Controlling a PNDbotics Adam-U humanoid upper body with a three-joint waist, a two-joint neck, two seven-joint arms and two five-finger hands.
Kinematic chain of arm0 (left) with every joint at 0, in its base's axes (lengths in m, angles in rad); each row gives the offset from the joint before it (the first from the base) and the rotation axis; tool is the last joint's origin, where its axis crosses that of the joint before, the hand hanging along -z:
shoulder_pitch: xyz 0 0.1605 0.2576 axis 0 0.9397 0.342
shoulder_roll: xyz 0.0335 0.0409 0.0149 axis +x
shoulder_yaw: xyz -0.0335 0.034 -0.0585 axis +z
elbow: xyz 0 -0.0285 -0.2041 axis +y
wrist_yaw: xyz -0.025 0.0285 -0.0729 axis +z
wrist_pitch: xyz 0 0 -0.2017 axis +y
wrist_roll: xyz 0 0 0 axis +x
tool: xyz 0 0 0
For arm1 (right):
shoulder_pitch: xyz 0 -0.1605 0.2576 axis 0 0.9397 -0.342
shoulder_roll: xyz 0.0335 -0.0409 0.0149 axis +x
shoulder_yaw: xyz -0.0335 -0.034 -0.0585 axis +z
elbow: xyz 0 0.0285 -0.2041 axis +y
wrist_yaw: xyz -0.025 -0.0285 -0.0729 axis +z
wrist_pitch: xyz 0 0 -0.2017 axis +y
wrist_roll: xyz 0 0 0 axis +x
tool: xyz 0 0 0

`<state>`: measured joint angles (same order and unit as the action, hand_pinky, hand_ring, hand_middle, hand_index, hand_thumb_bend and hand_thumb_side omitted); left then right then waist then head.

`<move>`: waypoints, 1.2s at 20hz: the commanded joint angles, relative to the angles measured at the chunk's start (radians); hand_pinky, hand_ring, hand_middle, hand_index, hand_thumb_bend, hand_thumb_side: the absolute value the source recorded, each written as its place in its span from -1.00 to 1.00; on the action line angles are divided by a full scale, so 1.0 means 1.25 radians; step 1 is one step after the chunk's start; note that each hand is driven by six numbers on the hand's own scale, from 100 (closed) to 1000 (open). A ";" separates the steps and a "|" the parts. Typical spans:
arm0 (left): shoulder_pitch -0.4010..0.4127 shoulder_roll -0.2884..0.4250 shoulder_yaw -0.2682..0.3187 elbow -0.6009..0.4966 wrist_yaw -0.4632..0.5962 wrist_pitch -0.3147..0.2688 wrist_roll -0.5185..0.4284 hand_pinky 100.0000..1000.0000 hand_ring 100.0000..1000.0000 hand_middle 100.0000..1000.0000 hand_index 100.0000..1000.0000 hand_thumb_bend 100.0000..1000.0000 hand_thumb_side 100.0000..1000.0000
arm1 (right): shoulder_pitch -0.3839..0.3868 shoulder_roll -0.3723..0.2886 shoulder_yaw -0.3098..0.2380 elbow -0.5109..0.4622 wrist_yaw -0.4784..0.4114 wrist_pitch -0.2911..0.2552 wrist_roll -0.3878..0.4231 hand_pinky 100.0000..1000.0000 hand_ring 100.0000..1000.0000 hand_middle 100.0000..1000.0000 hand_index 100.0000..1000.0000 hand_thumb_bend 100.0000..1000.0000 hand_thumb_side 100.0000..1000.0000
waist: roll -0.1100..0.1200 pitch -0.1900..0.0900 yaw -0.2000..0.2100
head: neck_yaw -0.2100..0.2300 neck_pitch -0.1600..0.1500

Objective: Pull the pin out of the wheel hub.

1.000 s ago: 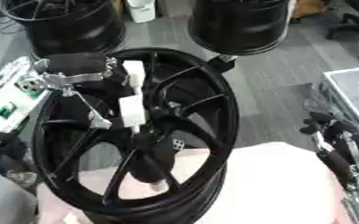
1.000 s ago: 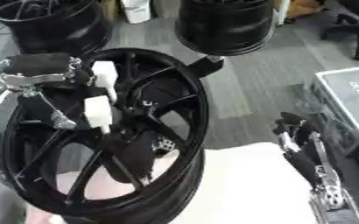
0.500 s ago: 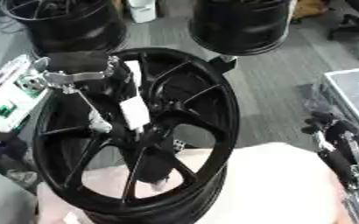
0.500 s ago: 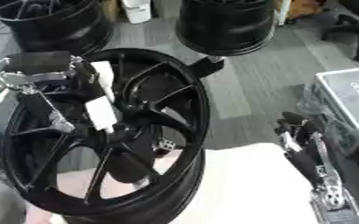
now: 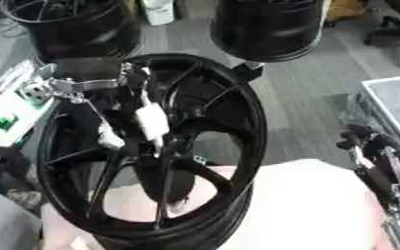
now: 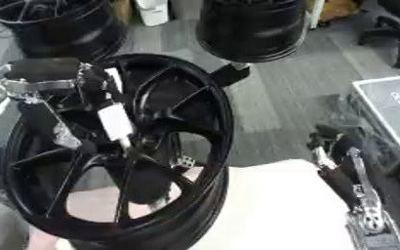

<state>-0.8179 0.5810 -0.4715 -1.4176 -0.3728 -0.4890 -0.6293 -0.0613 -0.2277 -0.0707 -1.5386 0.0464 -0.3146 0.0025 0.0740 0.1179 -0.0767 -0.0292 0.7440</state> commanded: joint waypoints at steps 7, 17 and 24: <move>-0.016 0.005 0.004 0.025 0.045 -0.194 -0.168 0.38 0.19 0.35 0.62 -0.20 -0.63 | -0.010 -0.012 -0.004 -0.011 -0.003 -0.002 -0.001 0.48 0.23 0.26 0.56 -1.00 -0.09 | -0.002 -0.006 -0.003 | -0.004 -0.011; -0.028 -0.006 0.009 0.051 0.089 -0.230 -0.221 0.41 0.25 0.39 0.63 -0.24 -0.70 | -0.015 -0.011 -0.003 -0.010 -0.003 -0.002 -0.001 0.49 0.23 0.26 0.56 -1.00 -0.09 | -0.002 -0.001 -0.008 | -0.003 -0.016; -0.035 -0.019 0.003 0.078 0.060 -0.264 -0.222 0.40 0.21 0.34 0.58 -0.31 -0.75 | -0.023 -0.009 -0.002 -0.009 -0.004 -0.002 0.001 0.49 0.22 0.26 0.56 -1.00 -0.08 | 0.001 0.003 -0.017 | 0.001 -0.019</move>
<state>-0.8385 0.5440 -0.4742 -1.3234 -0.2916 -0.5107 -0.6075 -0.0796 -0.2271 -0.0706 -1.5386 0.0464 -0.3146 0.0026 0.0782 0.1306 -0.0978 -0.0308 0.7350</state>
